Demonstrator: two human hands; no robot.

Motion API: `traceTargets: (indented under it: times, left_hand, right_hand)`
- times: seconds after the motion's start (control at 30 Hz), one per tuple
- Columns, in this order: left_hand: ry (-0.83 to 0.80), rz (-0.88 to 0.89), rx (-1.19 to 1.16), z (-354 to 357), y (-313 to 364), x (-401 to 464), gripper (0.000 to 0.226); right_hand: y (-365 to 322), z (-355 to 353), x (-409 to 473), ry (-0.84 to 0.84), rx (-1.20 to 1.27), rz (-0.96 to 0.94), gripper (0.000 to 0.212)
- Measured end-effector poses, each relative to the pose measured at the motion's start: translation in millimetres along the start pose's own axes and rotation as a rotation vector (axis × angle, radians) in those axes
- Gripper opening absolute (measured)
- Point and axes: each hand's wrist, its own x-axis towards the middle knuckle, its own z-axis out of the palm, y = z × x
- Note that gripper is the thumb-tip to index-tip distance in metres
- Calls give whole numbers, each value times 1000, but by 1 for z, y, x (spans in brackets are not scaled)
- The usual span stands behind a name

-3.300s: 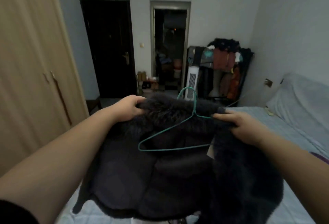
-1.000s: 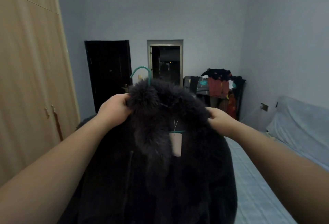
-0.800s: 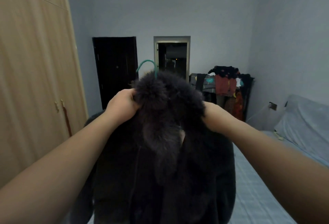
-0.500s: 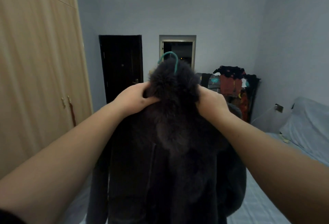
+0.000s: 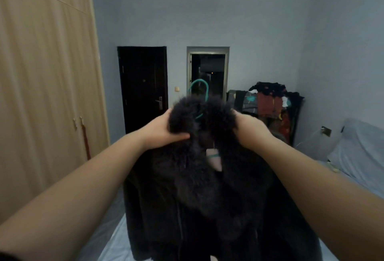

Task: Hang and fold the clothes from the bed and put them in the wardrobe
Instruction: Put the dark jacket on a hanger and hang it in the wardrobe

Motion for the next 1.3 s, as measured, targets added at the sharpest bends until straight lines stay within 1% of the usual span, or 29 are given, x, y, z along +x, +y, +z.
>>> traceTargets:
  times: [0.03, 0.07, 0.1, 0.13, 0.2, 0.27, 0.33, 0.37, 0.4, 0.43, 0.47, 0.5, 0.57, 0.6, 0.63, 0.7, 0.77, 0.8, 0.87, 0.93, 1.0, 1.07, 1.13, 1.17, 1.23, 1.3]
  left_hand:
    - [26, 33, 77, 5, -5, 2, 86]
    - [54, 48, 137, 9, -8, 4, 75]
    - [75, 44, 174, 11, -13, 7, 63]
    - [92, 23, 199, 11, -16, 8, 54]
    - [123, -9, 206, 11, -21, 9, 49]
    - [133, 0, 182, 12, -22, 7, 40]
    - [138, 32, 156, 12, -23, 5, 33]
    - [142, 43, 148, 11, -22, 4, 33]
    - [145, 47, 142, 10, -20, 3, 32]
    - [150, 51, 137, 9, -20, 2, 32]
    - [160, 49, 142, 7, -19, 1, 31]
    - [172, 49, 148, 6, -17, -2, 30]
    - [201, 44, 151, 2, -12, -12, 27]
    - [221, 38, 153, 1, -11, -19, 27]
    - [235, 32, 150, -1, -9, -27, 28]
    - [245, -7, 140, -4, -9, -47, 34]
    - [258, -76, 164, -7, -10, -74, 44]
    - [279, -122, 200, -10, -10, -90, 49]
    - [334, -210, 279, -17, -9, -124, 55]
    - [376, -279, 367, -25, 1, -159, 54]
    - [406, -340, 472, -37, 16, -189, 54]
    - [448, -390, 583, -53, 29, -217, 57]
    - [506, -415, 682, -75, 44, -246, 56]
    - [539, -425, 716, -87, 51, -261, 55]
    - [603, -451, 765, -112, 62, -293, 52]
    - [638, -480, 836, -135, 65, -329, 58]
  right_hand:
    - [7, 4, 1, -103, 62, -16, 35]
    - [13, 6, -1, -188, 103, -26, 26]
    - [20, 7, -5, -240, 132, -24, 20]
    - [28, 9, -11, -260, 153, -8, 18]
    - [47, 13, -23, -250, 178, 41, 24]
    - [63, 14, -31, -291, 185, 89, 31]
    - [67, 9, -32, -297, 321, 130, 51]
    - [66, 5, -31, -248, 420, 138, 62]
    - [62, 0, -30, -183, 515, 120, 69]
    - [57, -4, -29, -141, 605, 78, 71]
    - [51, -6, -29, -159, 686, 27, 72]
    - [44, -6, -29, -230, 740, -22, 76]
    - [27, 3, -32, -400, 689, -106, 85]
    - [21, 12, -33, -426, 611, -139, 87]
    - [14, 22, -33, -405, 548, -168, 87]
    - [2, 40, -29, -356, 491, -191, 76]
    - [-15, 52, -23, -367, 432, -258, 62]
    - [-25, 56, -21, -384, 390, -311, 58]
    - [-48, 61, -19, -403, 316, -418, 58]
    - [-72, 59, -19, -374, 254, -538, 59]
    - [-98, 54, -21, -320, 246, -630, 57]
    - [-130, 46, -28, -267, 330, -673, 54]
    - [-168, 32, -38, -199, 400, -697, 54]
    - [-188, 24, -45, -144, 405, -713, 55]
    - [-229, 8, -58, 21, 412, -733, 53]
    - [-269, -3, -72, 141, 446, -740, 46]
